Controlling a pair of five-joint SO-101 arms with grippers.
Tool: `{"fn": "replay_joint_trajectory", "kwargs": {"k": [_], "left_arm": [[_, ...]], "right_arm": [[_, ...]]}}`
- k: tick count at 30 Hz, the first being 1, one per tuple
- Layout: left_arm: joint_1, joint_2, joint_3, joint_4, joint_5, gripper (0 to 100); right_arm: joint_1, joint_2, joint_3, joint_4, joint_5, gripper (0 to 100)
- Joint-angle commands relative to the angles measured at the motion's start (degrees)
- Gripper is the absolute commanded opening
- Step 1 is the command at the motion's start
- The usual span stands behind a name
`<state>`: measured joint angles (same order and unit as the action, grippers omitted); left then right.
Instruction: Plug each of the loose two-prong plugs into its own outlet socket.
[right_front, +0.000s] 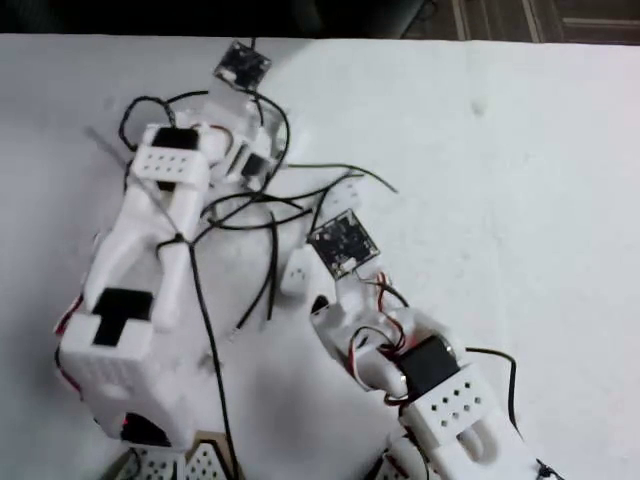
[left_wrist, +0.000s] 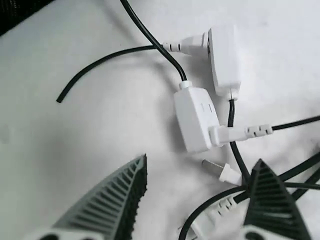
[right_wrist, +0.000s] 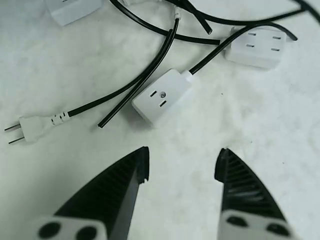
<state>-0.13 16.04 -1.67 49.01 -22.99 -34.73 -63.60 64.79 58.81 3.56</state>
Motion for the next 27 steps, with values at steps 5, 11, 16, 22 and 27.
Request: {"fn": "replay_joint_trajectory", "kwargs": {"k": [5,11,16,22,27], "left_arm": [[-2.15,-17.71,0.18,13.71,-1.85,32],[-2.33,-23.34,0.26,28.22,-7.21,32],[-2.77,-23.87,0.26,35.43,-8.97,27],[-4.70,-23.87,0.26,42.64,-11.25,27],[-7.52,-23.96,4.13,42.55,-12.13,27]], "right_arm": [[0.40,-0.92,-0.44,0.04,-0.35,21.8],[0.48,-0.92,-0.44,0.04,-0.35,21.8],[0.48,-0.84,-0.44,0.13,-0.35,21.8],[0.48,-0.48,-0.35,0.13,-0.35,21.8],[0.48,-0.48,-0.35,0.13,-0.35,21.8]]}}
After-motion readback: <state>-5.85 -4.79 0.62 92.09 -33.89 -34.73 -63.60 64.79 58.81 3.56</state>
